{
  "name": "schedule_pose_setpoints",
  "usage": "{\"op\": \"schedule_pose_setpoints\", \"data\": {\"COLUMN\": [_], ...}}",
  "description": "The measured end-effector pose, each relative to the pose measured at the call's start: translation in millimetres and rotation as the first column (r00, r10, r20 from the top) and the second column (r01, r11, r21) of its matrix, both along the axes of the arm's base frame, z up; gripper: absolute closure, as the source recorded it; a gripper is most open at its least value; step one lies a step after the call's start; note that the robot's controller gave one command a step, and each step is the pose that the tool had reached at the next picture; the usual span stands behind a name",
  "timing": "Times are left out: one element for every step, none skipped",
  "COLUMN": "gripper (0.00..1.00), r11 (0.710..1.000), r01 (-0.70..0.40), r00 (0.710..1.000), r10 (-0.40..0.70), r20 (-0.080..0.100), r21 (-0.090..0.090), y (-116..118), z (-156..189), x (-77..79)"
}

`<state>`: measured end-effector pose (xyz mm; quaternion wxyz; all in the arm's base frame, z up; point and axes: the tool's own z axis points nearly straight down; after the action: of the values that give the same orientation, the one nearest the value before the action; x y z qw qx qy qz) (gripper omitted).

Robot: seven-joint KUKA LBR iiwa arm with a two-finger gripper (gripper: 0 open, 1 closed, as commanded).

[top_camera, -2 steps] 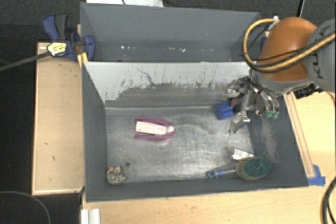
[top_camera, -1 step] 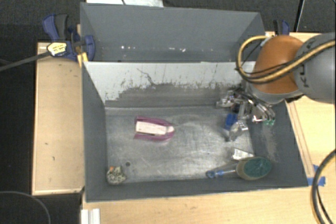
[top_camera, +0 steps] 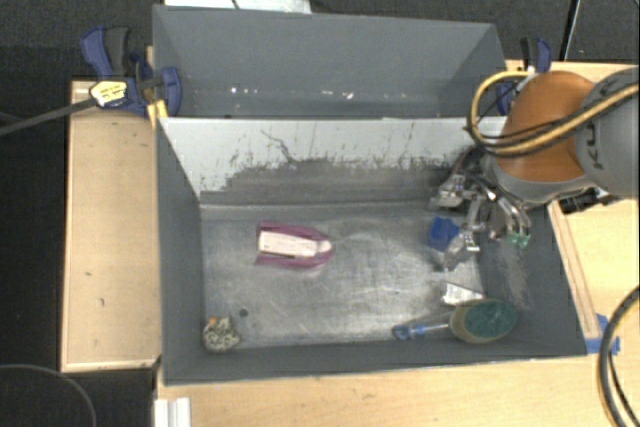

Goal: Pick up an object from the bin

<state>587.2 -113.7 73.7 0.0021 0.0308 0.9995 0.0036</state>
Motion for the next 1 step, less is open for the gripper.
{"op": "schedule_pose_setpoints", "data": {"gripper": [1.00], "r11": [1.000], "r01": [0.001], "r00": [1.000], "r10": [0.000], "r20": [0.008], "r21": [-0.002], "y": [-1.8], "z": [2.2], "x": [1.8]}}
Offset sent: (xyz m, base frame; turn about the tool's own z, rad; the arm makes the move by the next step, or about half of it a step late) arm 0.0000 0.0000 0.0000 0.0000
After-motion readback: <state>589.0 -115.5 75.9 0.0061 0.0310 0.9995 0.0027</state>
